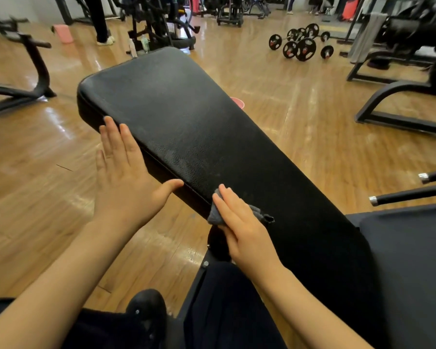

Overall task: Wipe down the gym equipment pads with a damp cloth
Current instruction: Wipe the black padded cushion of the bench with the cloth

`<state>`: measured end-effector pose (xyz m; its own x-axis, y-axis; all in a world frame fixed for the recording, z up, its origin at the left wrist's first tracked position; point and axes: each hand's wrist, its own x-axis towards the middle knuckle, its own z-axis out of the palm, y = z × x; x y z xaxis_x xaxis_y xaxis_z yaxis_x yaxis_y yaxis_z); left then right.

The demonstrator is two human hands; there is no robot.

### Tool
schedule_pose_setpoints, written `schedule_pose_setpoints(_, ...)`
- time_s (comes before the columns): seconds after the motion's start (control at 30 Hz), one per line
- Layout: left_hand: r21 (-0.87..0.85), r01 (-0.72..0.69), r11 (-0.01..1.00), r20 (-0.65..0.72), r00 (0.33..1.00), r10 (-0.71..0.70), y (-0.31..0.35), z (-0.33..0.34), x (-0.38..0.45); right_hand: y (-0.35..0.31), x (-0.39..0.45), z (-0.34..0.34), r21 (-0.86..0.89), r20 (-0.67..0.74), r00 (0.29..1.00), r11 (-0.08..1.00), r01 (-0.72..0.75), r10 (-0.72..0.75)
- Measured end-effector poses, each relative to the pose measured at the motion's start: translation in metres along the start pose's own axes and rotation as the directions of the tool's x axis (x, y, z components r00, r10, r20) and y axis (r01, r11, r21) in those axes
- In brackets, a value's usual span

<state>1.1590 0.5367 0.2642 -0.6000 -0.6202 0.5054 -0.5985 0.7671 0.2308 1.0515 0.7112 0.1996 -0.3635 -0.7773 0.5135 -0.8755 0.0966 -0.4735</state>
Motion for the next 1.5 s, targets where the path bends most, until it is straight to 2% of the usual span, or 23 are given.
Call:
schedule_pose_setpoints(0.13, -0.001, -0.005, 1.000, -0.020, 1.000, 0.005, -0.005, 0.004, 0.003, -0.009, 0.021, 0.007, -0.015, -0.080, 0.996, 1.000, -0.027, 0.026)
schedule_pose_setpoints(0.33, -0.070, -0.023, 0.997, -0.039, 0.999, 0.020, -0.011, 0.005, 0.002, -0.047, 0.109, 0.007, 0.022, 0.060, 0.995, 0.997, 0.076, -0.078)
schedule_pose_setpoints(0.53, -0.016, -0.080, 0.997, -0.034, 0.996, 0.080, -0.024, -0.017, 0.010, -0.040, 0.093, 0.000, 0.100, 0.122, 0.979, 0.983, 0.154, -0.166)
schedule_pose_setpoints(0.63, 0.019, -0.039, 0.999, 0.032, 0.999, 0.039, -0.024, -0.023, 0.017, -0.033, 0.081, -0.002, 0.144, 0.126, 0.974, 0.975, 0.171, -0.189)
schedule_pose_setpoints(0.73, 0.005, -0.023, 1.000, 0.020, 1.000, 0.023, -0.018, -0.019, 0.021, -0.031, 0.087, 0.001, 0.099, 0.101, 0.974, 0.976, 0.192, -0.202)
schedule_pose_setpoints(0.97, -0.093, 0.155, 0.984, 0.040, 0.988, -0.152, -0.026, -0.027, 0.030, -0.059, 0.168, 0.004, 0.148, 0.126, 0.975, 0.976, 0.162, -0.181)
schedule_pose_setpoints(1.2, -0.213, 0.167, 0.963, 0.055, 0.986, -0.159, -0.029, -0.020, 0.033, -0.049, 0.147, 0.006, 0.160, 0.106, 0.966, 0.962, 0.219, -0.238)
schedule_pose_setpoints(1.4, -0.244, 0.167, 0.955, 0.056, 0.986, -0.158, -0.030, -0.020, 0.034, -0.086, 0.225, 0.016, 0.203, 0.094, 0.947, 0.937, 0.283, -0.306)
schedule_pose_setpoints(1.5, -0.233, 0.160, 0.959, 0.060, 0.987, -0.150, -0.029, -0.023, 0.035, -0.094, 0.251, 0.021, 0.240, 0.088, 0.953, 0.935, 0.262, -0.290)
